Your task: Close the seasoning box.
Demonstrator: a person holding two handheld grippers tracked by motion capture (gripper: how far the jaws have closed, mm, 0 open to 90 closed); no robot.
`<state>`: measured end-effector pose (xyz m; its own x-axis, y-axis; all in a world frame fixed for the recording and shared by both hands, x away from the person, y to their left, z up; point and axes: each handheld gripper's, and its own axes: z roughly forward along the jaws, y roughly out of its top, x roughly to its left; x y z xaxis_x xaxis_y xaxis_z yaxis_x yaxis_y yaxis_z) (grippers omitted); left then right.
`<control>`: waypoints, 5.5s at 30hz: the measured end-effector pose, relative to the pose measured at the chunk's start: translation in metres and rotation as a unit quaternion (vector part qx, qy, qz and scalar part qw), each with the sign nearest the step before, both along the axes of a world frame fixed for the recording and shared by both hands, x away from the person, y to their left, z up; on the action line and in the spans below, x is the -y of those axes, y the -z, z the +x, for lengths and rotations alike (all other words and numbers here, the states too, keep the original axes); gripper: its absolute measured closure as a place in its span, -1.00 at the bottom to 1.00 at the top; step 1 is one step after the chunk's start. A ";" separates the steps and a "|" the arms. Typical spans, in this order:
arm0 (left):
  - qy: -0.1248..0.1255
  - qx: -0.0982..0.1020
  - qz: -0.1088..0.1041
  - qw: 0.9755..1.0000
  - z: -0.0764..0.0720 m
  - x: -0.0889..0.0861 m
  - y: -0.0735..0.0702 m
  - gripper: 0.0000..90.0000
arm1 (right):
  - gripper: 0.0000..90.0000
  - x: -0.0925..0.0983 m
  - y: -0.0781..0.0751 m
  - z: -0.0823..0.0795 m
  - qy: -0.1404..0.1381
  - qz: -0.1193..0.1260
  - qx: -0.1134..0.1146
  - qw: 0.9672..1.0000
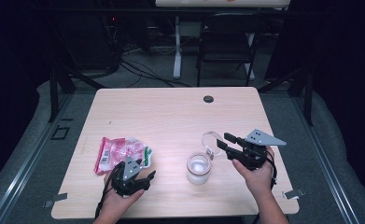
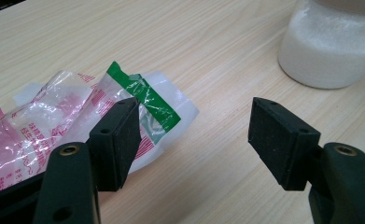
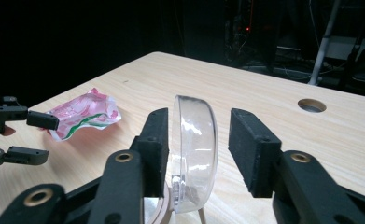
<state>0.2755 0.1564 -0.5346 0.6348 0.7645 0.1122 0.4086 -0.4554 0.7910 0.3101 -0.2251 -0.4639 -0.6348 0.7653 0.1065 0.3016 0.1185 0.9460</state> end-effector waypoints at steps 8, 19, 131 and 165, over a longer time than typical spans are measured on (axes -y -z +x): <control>0.004 0.001 -0.001 1.000 -0.002 0.003 -0.002 -0.25 | 0.39 -0.001 0.007 0.003 0.000 -0.009 -0.014 1.000; 0.003 0.003 -0.002 1.000 -0.002 0.004 -0.002 -0.25 | 0.55 -0.003 0.009 0.002 0.002 -0.020 -0.011 1.000; 0.007 0.021 -0.020 1.000 0.002 0.001 -0.013 -0.22 | 0.12 -0.075 0.031 -0.044 -0.086 -0.199 0.069 0.974; 0.001 0.027 -0.039 0.999 0.005 -0.004 -0.021 -0.22 | 0.09 -0.012 0.019 -0.026 0.003 -0.070 0.021 0.997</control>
<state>0.2804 0.1609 -0.5140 0.6314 0.7706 0.0872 0.3629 -0.3929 0.8450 0.2845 -0.2134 -0.4828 -0.6314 0.7749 -0.0286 0.2638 0.2493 0.9318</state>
